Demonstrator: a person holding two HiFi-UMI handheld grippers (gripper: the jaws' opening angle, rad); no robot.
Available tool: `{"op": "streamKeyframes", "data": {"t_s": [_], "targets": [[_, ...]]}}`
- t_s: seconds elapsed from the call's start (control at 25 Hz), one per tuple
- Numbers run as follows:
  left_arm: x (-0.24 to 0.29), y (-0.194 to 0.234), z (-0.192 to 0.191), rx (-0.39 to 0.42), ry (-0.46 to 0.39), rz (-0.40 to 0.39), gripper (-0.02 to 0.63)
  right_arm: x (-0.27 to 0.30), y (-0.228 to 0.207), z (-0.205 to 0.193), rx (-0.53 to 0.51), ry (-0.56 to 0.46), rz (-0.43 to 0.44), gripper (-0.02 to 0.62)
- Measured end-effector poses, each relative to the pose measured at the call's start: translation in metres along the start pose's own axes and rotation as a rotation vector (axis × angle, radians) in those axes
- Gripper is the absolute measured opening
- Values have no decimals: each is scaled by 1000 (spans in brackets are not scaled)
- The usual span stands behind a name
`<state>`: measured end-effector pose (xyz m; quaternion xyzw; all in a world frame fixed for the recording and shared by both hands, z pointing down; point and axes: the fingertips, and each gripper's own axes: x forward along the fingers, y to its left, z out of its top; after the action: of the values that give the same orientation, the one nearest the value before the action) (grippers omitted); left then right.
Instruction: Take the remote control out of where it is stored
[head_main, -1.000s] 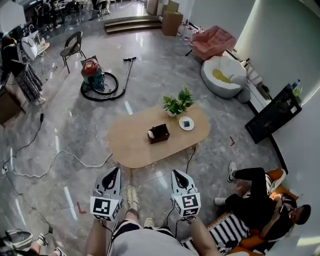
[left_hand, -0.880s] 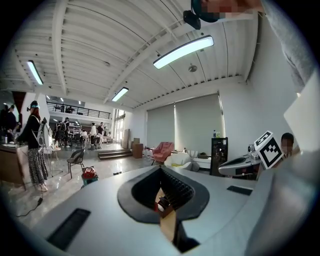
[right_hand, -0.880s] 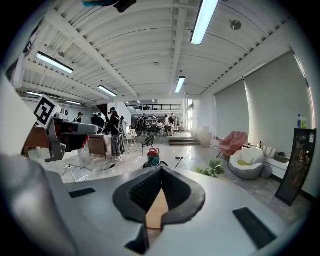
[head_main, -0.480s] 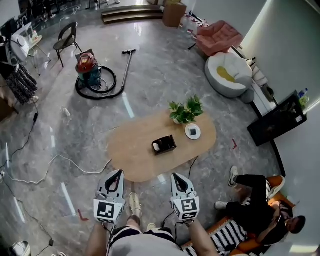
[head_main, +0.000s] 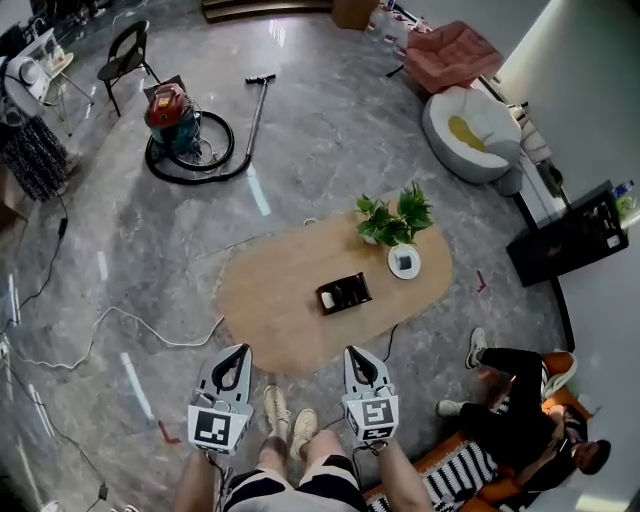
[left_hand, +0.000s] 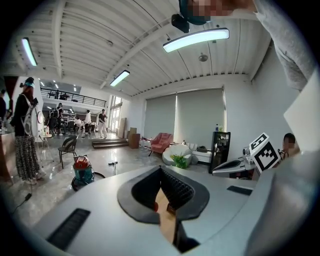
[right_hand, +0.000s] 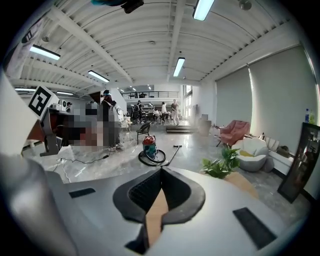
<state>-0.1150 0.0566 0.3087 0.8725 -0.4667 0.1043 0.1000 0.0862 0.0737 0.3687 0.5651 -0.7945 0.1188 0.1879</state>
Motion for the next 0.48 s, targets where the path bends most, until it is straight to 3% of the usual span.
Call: {"op": "streamKeyframes", "data": {"t_s": [0.48], "targets": [[48,25,-79,-29,50,21,5,81,-17,-72,-21,38,12,8]]}}
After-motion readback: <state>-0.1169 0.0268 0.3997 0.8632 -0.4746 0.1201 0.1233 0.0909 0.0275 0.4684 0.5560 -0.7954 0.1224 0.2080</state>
